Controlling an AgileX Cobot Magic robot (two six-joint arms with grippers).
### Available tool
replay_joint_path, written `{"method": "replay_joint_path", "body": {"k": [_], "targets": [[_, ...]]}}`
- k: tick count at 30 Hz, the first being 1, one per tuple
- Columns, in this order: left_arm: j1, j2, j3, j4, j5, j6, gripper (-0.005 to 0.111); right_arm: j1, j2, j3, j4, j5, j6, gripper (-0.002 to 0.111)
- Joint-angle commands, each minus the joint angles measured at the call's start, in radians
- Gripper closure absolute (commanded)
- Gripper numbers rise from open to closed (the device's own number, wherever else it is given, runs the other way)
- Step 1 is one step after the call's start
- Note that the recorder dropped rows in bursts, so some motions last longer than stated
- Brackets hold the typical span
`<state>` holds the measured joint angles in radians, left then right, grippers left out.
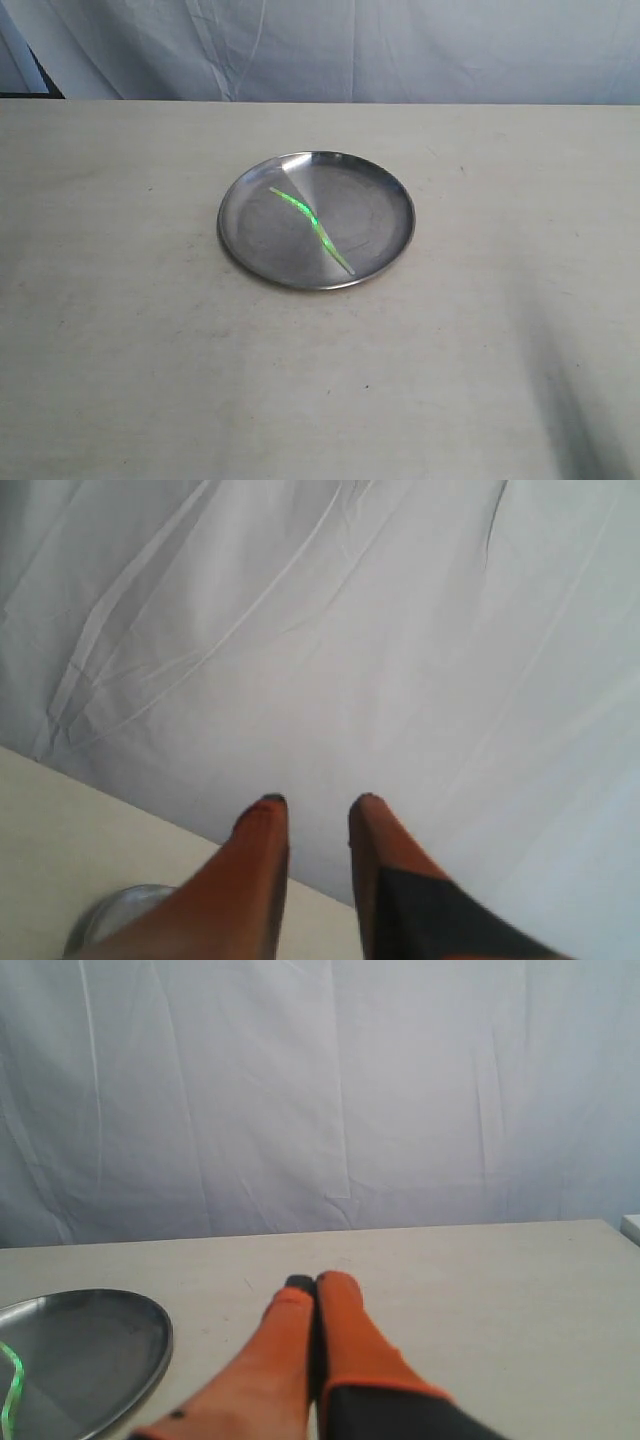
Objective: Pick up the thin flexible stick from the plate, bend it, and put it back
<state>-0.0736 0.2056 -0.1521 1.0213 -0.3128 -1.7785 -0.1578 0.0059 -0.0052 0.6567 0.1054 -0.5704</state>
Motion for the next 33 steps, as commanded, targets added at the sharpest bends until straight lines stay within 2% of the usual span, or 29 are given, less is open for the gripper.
{"method": "replay_joint_path", "body": {"k": [1, 6, 10, 12, 15, 19, 22, 24, 28, 30, 33], "targets": [[0.001, -0.007, 0.005, -0.069, -0.015, -0.023, 0.083, -0.008, -0.006, 0.005, -0.001, -0.01, -0.003, 0.108], [0.001, -0.013, 0.065, -0.094, -0.016, -0.023, 0.083, -0.008, -0.006, 0.005, -0.001, -0.01, -0.003, 0.108], [0.001, -0.035, 0.152, -0.276, 0.052, -0.019, 0.083, -0.008, -0.006, 0.005, -0.001, -0.01, -0.003, 0.108], [0.001, -0.041, 0.152, -0.365, 0.086, -0.019, 0.083, -0.008, -0.006, 0.005, -0.001, -0.01, -0.003, 0.108], [0.001, -0.049, 0.152, -0.381, 0.174, 0.043, 0.083, -0.008, -0.006, 0.005, -0.001, -0.01, -0.003, 0.108], [0.001, -0.059, 0.152, -0.388, 0.21, 0.343, 0.083, -0.008, -0.006, 0.005, -0.001, -0.01, -0.003, 0.108], [0.001, -0.059, 0.152, -0.458, 0.21, 0.6, 0.083, -0.008, -0.006, 0.005, 0.008, -0.003, -0.003, 0.108], [0.001, -0.059, 0.152, -0.57, 0.215, 0.804, 0.083, -0.008, -0.006, 0.005, 0.01, -0.003, -0.003, 0.108], [0.001, -0.059, 0.152, -0.887, 0.253, 1.268, 0.083, -0.008, -0.006, 0.005, 0.01, -0.003, -0.003, 0.108], [0.001, -0.059, 0.152, -0.954, 0.268, 1.35, 0.083, -0.008, -0.006, 0.005, 0.01, -0.003, -0.003, 0.108], [0.001, -0.059, 0.152, -0.96, 0.268, 1.361, 0.083, -0.008, -0.006, 0.005, 0.01, -0.003, -0.003, 0.108]]}}
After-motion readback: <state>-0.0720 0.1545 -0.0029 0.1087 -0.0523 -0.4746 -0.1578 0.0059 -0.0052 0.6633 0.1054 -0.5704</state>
